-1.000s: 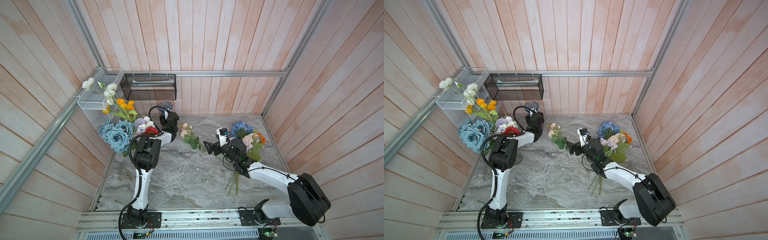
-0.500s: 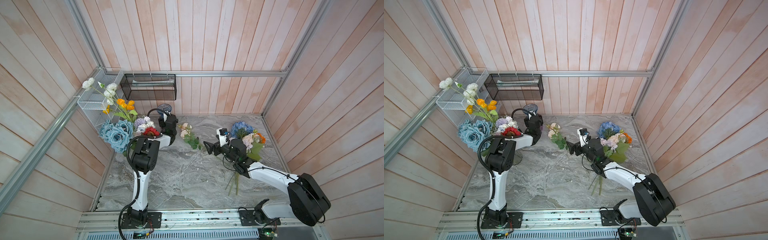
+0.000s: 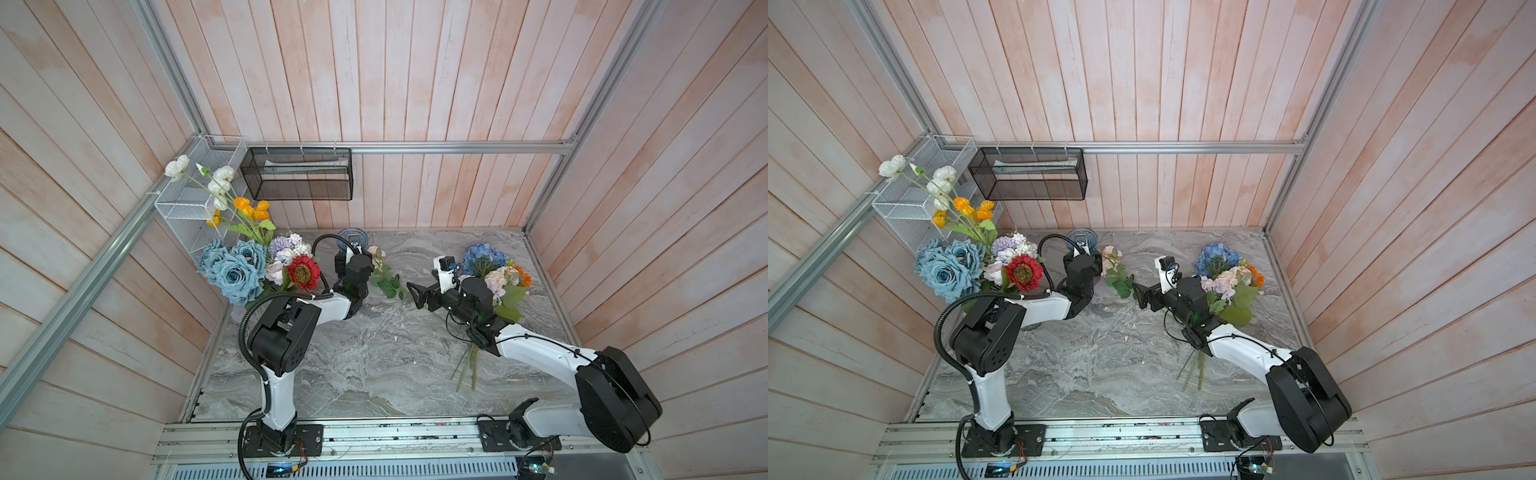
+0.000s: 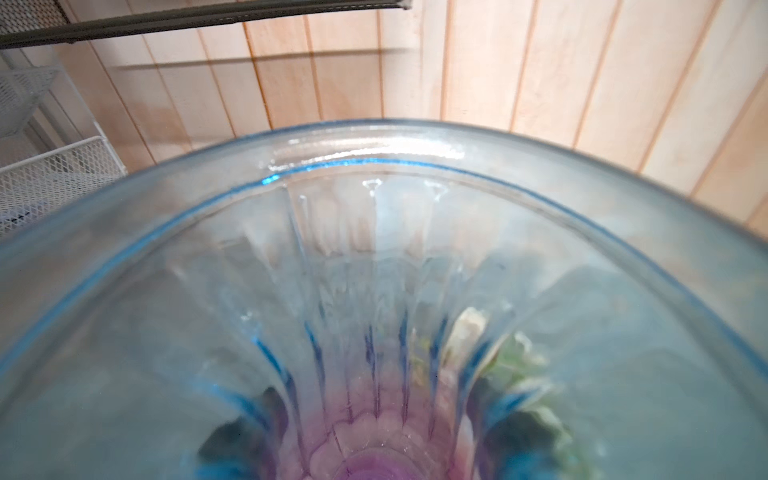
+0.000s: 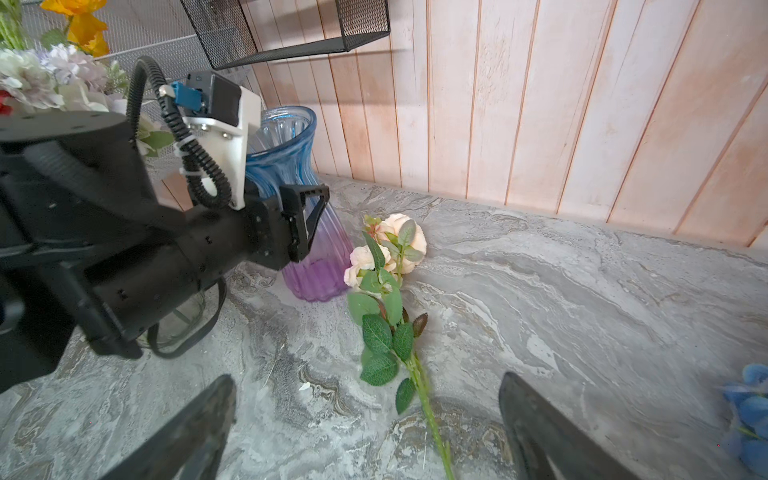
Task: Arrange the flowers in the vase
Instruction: 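Pull the blue-purple vase nearer with the left gripper while the right gripper shifts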
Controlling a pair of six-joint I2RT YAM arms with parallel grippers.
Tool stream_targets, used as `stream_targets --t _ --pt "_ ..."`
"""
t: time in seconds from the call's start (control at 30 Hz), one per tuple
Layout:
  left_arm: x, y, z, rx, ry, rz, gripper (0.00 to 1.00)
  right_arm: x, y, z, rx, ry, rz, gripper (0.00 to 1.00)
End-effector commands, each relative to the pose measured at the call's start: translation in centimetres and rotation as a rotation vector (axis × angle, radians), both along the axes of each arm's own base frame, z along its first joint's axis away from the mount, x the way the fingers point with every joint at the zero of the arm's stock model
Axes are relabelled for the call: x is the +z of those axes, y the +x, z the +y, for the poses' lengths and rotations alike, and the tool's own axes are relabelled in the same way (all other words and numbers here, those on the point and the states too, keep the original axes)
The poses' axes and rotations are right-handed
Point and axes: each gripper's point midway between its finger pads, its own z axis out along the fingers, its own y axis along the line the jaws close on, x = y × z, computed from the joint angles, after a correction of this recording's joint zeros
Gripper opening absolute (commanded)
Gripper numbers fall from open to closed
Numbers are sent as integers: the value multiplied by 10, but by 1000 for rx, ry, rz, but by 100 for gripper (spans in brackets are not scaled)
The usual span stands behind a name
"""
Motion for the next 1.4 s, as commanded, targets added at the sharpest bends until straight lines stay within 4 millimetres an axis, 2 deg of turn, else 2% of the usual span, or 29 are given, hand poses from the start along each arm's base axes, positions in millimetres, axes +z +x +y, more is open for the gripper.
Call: stream_targets --t 0.0,0.17,0.37,0.63,0.8,0.83,0.87,0.93,1.03,1.07,1.1,1.2,1.33,1.37 --pt "23 -21 0 14 -61 -42 0 2 -3 -8 -27 -6 9 98" --pt "16 -58 -5 -4 -97 16 0 -2 -9 -17 -53 -20 23 98" --pt "18 -103 -25 -94 -139 89 0 -6 -5 -31 -120 -61 28 98" --pt "26 -154 -80 -274 -215 128 0 -2 8 -51 -204 -49 55 98" --pt "26 -168 -114 -351 -227 131 0 -2 15 -57 -209 -97 80 98" --pt "26 -166 -116 -351 -222 130 0 -1 16 -59 -219 -103 75 98" --pt "27 -177 -132 -393 -210 131 0 2 18 -63 -234 -107 67 98" --pt "24 -180 -141 -403 -177 125 1 7 18 -66 -236 -114 57 98" --pt "17 -182 -148 -412 -152 131 13 12 24 -76 -260 -129 62 98" --pt "13 -183 -148 -414 -150 135 23 13 26 -81 -274 -135 68 97" --pt "10 -183 -149 -416 -148 140 37 14 28 -85 -282 -139 73 97" --pt "4 -185 -148 -413 -139 151 66 18 32 -93 -286 -129 92 90" --pt "5 -189 -145 -416 -144 154 88 16 32 -87 -235 -158 111 83" --pt "5 -190 -145 -419 -145 155 97 14 31 -84 -211 -167 122 80"
